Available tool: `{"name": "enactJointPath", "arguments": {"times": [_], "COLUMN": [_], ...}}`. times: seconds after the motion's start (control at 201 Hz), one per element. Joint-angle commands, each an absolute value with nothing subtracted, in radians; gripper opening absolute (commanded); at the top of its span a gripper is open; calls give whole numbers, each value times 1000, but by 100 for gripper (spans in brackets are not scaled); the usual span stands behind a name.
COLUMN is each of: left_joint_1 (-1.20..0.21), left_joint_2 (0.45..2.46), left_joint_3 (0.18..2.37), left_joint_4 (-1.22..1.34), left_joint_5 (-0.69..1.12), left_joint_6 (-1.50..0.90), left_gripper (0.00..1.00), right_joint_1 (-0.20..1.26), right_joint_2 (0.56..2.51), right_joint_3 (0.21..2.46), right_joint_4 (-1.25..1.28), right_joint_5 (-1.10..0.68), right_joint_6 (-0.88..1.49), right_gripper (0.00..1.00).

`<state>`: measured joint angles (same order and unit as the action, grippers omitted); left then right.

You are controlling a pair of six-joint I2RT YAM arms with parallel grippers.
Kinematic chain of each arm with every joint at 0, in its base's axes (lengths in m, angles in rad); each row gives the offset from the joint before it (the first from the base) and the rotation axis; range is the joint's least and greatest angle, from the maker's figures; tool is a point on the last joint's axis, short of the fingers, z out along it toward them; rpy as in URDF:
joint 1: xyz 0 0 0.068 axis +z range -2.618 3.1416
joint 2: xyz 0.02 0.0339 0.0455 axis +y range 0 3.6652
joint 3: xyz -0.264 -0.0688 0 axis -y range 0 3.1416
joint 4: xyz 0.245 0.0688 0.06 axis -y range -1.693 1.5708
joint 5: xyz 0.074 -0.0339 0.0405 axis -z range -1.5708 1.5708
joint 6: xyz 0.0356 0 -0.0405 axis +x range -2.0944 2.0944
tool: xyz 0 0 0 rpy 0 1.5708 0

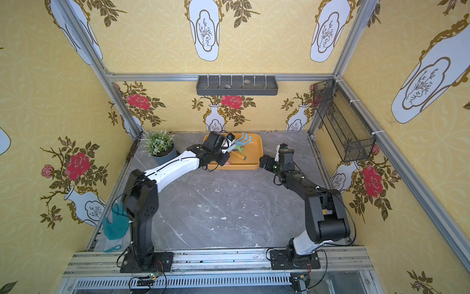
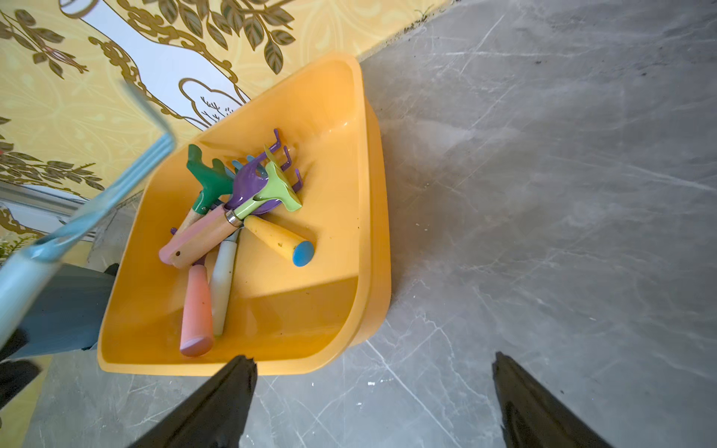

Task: Take the hand rake out of the storage box
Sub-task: Place the rake at the center of the board, then move the storage box to the center of the board.

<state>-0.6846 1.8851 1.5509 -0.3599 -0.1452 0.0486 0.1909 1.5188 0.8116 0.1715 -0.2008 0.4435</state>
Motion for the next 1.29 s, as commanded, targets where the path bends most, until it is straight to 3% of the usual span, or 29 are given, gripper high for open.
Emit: {"name": "enactJointPath", "arguments": {"times": [0.0, 0.1, 0.234, 0.438, 0.757, 0.822, 0.901, 1.051, 1.155, 1.29], "left_joint_1": [-708, -782, -863, -885, -885, -885, -885, -885, -885, -844], "left_joint_2": [1675, 1442, 1287, 1359, 1491, 1510, 1521, 1521, 1493, 1434], "left_joint_3": [1308, 1035, 793, 631, 605, 623, 633, 643, 656, 664], "left_joint_4": [-196, -141, -176, -283, -286, -325, -349, -362, -384, -351], "left_joint_5": [-305, -507, -573, -578, -559, -577, -582, -577, -575, -534], "left_joint_6": [-274, -538, -724, -900, -865, -871, -871, -868, -864, -807], "left_gripper": [0, 2, 0, 0, 5, 11, 25, 63, 74, 79], "right_joint_1": [193, 212, 250, 262, 263, 263, 262, 262, 263, 264], "right_joint_2": [1449, 1398, 1369, 1328, 1338, 1346, 1352, 1351, 1347, 1345], "right_joint_3": [778, 753, 755, 735, 754, 758, 762, 762, 759, 757], "right_joint_4": [133, 115, 57, 29, -7, -11, -14, -15, -16, -12], "right_joint_5": [-191, -208, -188, -161, -139, -137, -134, -130, -130, -130], "right_joint_6": [450, 429, 417, 424, 413, 411, 411, 410, 407, 405], "right_gripper": [97, 97, 98, 97, 97, 98, 97, 98, 97, 97]}}
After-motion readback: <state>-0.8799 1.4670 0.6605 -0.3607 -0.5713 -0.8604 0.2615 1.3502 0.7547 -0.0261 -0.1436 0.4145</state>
